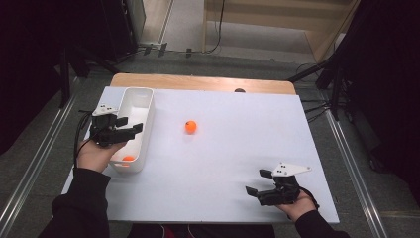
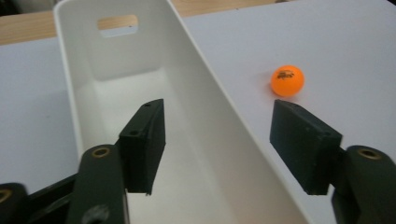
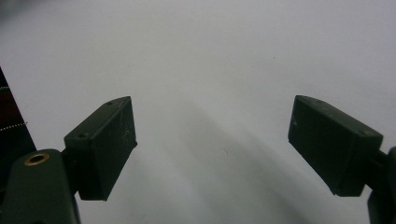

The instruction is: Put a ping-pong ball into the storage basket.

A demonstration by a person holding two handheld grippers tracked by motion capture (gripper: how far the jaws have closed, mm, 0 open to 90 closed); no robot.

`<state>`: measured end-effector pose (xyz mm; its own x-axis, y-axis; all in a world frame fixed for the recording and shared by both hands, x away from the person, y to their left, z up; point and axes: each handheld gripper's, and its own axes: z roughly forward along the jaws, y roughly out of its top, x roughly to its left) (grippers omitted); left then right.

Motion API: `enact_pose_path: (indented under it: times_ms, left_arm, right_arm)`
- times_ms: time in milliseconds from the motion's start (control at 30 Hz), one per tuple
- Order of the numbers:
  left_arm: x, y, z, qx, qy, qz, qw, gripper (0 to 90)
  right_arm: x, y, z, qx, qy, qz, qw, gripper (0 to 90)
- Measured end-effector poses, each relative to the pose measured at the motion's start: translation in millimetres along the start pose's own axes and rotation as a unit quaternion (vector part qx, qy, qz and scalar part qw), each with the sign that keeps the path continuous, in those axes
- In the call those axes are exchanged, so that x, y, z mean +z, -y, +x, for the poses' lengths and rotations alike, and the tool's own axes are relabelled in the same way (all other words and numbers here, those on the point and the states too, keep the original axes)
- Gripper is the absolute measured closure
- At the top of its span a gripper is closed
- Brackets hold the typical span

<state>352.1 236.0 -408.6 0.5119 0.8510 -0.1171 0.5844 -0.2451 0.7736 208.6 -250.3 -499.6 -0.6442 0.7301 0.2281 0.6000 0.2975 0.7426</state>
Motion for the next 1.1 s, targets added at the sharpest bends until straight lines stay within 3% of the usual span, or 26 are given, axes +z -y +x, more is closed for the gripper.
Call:
enact_pose_path:
  times_ms: [100,300,400,1100]
  left_arm:
    - [-2.3,-2.0,-0.1,-0.005,0.025,-0.006,0.9997,31.7]
    - [-5.4,-7.1,-6.7,0.006,0.044,-0.01,0.999,25.4]
    - [-6.4,-8.0,-9.5,-0.003,0.067,-0.015,0.9976,24.8]
    - [0.6,-14.3,-41.5,0.046,0.094,-0.01,0.9944,24.6]
  right_arm:
    - [0.2,0.0,0.1,-0.001,0.0,0.001,1.0,13.7]
    - [0.1,0.1,0.3,-0.004,-0.002,0.001,1.0,13.7]
    - [0.3,-0.3,1.9,-0.004,-0.003,0.004,1.0,13.7]
    - [2.1,0.6,3.5,-0.015,-0.005,0.01,0.9998,13.7]
